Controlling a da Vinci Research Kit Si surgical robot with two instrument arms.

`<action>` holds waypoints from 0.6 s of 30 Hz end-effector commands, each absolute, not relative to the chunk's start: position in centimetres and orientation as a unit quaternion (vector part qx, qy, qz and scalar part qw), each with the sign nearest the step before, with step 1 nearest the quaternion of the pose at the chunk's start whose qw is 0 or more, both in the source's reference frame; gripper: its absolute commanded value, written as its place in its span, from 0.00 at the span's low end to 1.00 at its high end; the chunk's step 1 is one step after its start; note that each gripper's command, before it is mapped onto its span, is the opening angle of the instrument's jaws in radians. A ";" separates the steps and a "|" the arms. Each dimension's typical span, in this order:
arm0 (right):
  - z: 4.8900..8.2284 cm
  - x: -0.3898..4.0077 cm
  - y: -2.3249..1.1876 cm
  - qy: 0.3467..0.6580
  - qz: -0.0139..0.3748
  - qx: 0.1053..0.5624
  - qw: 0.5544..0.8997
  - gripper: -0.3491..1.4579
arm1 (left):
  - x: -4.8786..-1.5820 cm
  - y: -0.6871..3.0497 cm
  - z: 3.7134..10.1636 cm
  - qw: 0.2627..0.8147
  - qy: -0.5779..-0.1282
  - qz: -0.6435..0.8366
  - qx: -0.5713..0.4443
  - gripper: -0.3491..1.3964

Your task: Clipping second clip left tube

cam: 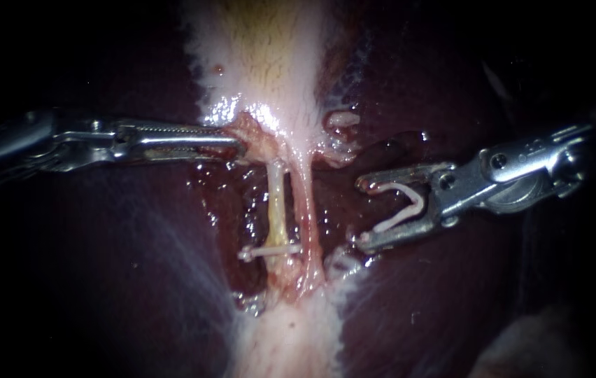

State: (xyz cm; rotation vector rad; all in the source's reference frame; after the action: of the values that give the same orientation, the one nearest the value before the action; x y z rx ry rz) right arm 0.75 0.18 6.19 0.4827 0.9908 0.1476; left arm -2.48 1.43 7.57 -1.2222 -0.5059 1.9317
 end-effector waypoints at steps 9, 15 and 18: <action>6.18 0.74 0.18 0.471 0.067 0.228 0.850 0.47 | -2.26 1.47 7.19 0.390 -0.209 0.757 -0.481 0.00; 6.18 0.74 0.18 0.471 0.067 0.228 0.850 0.47 | -2.03 1.54 6.68 0.398 -0.212 0.749 -0.485 0.00; 6.18 0.74 0.17 0.471 0.067 0.228 0.850 0.47 | -1.96 1.58 6.51 0.397 -0.209 0.747 -0.490 0.00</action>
State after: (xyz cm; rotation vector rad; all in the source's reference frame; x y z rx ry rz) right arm 0.74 0.18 6.18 0.4797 0.9916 0.1414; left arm -1.94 1.58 6.48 -1.2386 -0.5272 1.8902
